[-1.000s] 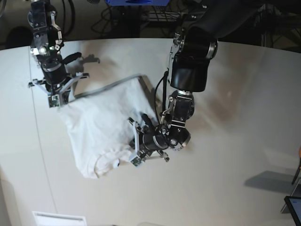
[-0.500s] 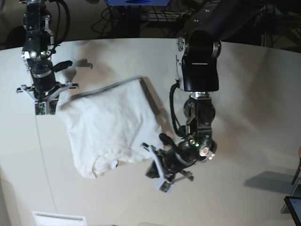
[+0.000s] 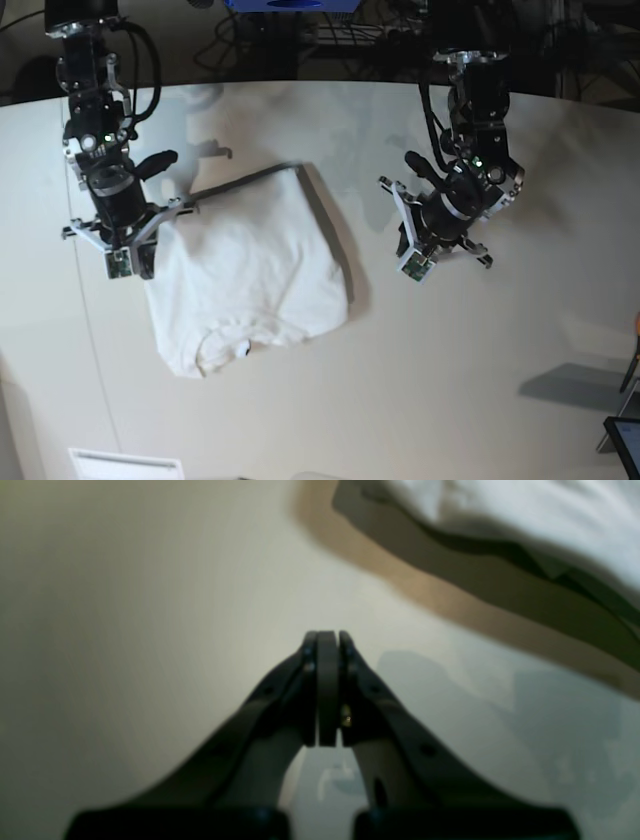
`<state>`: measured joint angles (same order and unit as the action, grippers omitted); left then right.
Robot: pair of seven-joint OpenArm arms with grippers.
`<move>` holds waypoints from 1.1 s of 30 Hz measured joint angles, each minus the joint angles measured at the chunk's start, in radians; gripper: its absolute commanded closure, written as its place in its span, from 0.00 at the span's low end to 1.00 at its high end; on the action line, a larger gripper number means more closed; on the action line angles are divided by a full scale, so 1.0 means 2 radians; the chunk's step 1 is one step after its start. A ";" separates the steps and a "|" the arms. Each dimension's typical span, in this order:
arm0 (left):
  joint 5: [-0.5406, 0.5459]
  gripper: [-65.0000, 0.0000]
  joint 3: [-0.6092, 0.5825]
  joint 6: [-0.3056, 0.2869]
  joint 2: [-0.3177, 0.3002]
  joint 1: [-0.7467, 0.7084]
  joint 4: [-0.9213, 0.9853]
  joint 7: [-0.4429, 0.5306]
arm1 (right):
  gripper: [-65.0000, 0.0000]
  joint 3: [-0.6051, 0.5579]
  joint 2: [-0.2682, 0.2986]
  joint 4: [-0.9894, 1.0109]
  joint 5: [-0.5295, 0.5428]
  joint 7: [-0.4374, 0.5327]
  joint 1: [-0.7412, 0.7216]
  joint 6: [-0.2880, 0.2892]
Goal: Fold the T-shirt properly
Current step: 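Raise the left gripper and reposition it beside the folded shirt, then push the shirt's side edge with the left gripper to square it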
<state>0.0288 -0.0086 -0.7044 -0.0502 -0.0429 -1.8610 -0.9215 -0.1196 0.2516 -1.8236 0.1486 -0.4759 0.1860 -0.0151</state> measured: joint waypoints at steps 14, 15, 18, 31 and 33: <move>0.004 1.00 0.048 0.002 0.002 -0.051 -0.010 0.003 | 0.98 0.001 -0.004 0.104 -0.003 0.091 0.047 -0.005; 0.003 1.00 0.048 0.002 0.002 -0.052 -0.010 0.003 | 0.98 0.001 -0.004 0.086 -0.003 0.090 0.055 -0.006; 0.003 1.00 0.046 0.002 0.011 -0.054 -0.011 0.002 | 0.98 0.001 -0.004 0.033 -0.001 0.087 0.065 -0.004; -0.001 1.00 -0.030 0.002 0.066 0.020 0.085 0.004 | 0.98 -0.002 -0.004 0.090 -0.001 0.056 0.009 -0.004; -0.001 1.00 -0.031 0.002 0.067 0.034 0.107 0.005 | 0.98 -0.002 -0.004 0.103 0.000 0.057 0.010 -0.004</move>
<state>0.0277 -0.0711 -0.7006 0.0841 0.0250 -1.6466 -0.9123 -0.1230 0.2428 -1.6180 0.1478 -0.3614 0.2058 -0.0238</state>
